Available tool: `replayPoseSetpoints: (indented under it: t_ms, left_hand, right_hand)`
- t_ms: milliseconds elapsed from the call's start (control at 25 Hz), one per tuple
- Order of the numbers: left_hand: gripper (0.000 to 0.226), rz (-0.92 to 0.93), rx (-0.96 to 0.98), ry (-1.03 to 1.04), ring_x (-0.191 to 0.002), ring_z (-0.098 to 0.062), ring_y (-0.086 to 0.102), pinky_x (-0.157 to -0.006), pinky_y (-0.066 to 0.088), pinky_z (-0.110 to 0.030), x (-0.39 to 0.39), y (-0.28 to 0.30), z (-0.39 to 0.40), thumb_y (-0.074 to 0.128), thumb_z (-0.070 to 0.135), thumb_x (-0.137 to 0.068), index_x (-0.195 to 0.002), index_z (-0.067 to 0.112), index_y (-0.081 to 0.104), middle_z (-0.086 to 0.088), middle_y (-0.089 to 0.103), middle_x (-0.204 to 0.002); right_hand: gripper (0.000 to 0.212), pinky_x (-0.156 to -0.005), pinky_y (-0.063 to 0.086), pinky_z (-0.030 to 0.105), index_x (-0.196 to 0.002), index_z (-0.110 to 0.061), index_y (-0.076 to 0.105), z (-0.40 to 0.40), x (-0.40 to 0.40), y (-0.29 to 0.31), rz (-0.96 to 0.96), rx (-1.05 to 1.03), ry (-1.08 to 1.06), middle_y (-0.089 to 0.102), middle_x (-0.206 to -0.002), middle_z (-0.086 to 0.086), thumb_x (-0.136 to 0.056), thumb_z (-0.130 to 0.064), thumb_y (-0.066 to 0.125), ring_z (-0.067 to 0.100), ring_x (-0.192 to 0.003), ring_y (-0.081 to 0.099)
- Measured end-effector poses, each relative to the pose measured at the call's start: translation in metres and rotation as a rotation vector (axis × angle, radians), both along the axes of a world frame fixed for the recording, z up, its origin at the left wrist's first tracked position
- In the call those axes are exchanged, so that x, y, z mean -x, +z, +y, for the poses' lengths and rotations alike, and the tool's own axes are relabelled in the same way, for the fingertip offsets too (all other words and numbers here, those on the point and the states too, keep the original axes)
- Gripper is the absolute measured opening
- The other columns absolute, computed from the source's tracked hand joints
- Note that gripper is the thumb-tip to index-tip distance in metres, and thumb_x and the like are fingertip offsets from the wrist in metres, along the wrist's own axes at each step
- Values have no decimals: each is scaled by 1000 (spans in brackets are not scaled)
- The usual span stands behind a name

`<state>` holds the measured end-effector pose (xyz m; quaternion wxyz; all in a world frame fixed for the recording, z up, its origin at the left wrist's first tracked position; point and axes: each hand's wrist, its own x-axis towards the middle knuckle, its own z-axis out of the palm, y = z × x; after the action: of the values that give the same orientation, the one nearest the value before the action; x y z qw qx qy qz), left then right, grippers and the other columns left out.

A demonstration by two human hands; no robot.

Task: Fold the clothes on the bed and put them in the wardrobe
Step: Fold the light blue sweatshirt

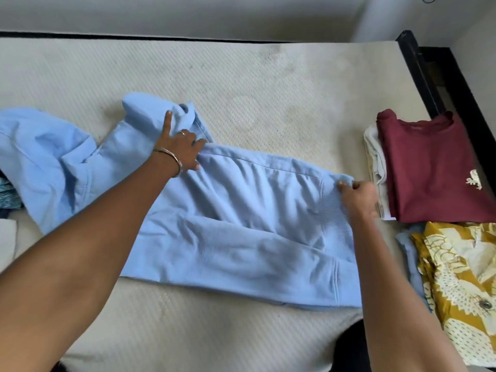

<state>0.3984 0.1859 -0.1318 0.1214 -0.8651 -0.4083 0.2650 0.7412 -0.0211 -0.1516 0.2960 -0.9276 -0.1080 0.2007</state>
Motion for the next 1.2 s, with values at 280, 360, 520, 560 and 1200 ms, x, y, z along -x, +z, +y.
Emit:
replayPoseSetpoints:
  t_ms: [280,360,520,560,1200]
  left_hand:
    - [26,-43,-244,-8,-121,-27,47,-110,-17,-54,31,28,32,48,27,-96,-86,27,71,4,69,-84]
    - [16,-127,-205,-89,-110,-32,53,-110,-25,-43,28,30,34,57,20,-88,-81,18,71,-8,69,-76]
    - [13,-201,-163,-462,-76,-35,64,-118,-15,-33,33,29,47,69,-6,-61,-65,6,64,-19,60,-58]
    - [18,-202,-190,-536,-68,-33,63,-120,-8,-33,40,32,47,67,-10,-60,-63,7,60,-17,58,-55]
    - [104,-270,-175,-162,-48,-20,51,-46,40,-26,143,3,-151,52,0,-78,-148,37,-16,-8,51,-47]
  right_hand:
    - [49,-93,40,45,-127,-9,52,4,-4,12,-323,38,-13,52,-129,20,-85,-25,72,41,-120,48]
    - [72,-101,28,44,-138,-20,46,16,11,17,-432,37,562,49,-136,8,-76,-35,81,33,-127,40]
    - [73,-108,10,56,-137,-29,44,28,18,9,-432,419,1142,51,-131,-1,-75,-40,79,23,-130,35]
    - [52,-106,14,54,-125,-23,55,30,16,12,-494,414,1118,57,-118,1,-79,-36,75,25,-123,43]
    - [68,-57,43,42,-120,-11,64,-143,99,17,-809,435,1070,53,-90,18,-55,8,77,34,-73,54]
